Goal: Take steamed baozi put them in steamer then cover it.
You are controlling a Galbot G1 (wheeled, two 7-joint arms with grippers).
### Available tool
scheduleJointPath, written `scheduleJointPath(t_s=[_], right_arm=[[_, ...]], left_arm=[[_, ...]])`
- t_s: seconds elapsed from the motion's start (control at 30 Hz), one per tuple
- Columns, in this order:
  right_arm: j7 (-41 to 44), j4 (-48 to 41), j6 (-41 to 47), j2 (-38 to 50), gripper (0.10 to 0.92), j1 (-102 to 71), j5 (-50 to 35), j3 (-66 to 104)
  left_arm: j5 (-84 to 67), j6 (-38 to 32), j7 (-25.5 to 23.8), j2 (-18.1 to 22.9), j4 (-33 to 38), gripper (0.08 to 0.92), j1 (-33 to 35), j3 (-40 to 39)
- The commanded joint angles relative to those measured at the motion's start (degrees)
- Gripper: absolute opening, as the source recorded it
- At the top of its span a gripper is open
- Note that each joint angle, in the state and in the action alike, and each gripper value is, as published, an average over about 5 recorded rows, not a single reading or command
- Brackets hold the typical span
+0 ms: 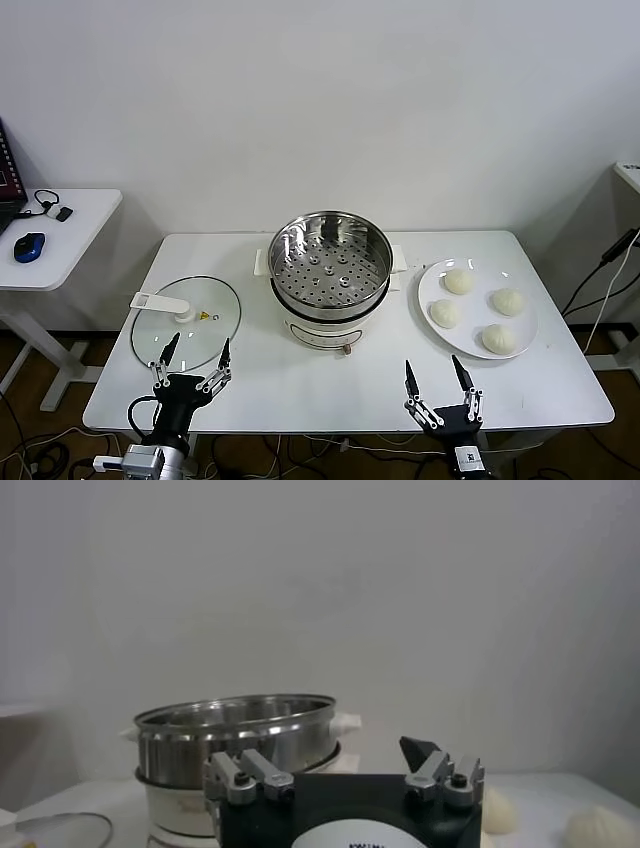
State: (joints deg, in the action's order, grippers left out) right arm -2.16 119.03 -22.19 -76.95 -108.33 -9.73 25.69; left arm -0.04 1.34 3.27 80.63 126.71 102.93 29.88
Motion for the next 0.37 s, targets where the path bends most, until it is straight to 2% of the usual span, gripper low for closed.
scheduleJointPath(t_s=[0.03, 0.37], right_arm=[[-0.15, 0.02, -0.13, -0.20, 0.823, -0.33, 0.41, -0.40], [-0.20, 0.00, -0.25, -0.40, 0.823, -0.39, 0.41, -0.75]], left_arm=[[0.03, 0.03, 0.01, 0.03, -0.01, 0.823, 0.02, -0.02], [0.04, -0.04, 0.02, 0.14, 0.02, 0.823, 0.08, -0.11]])
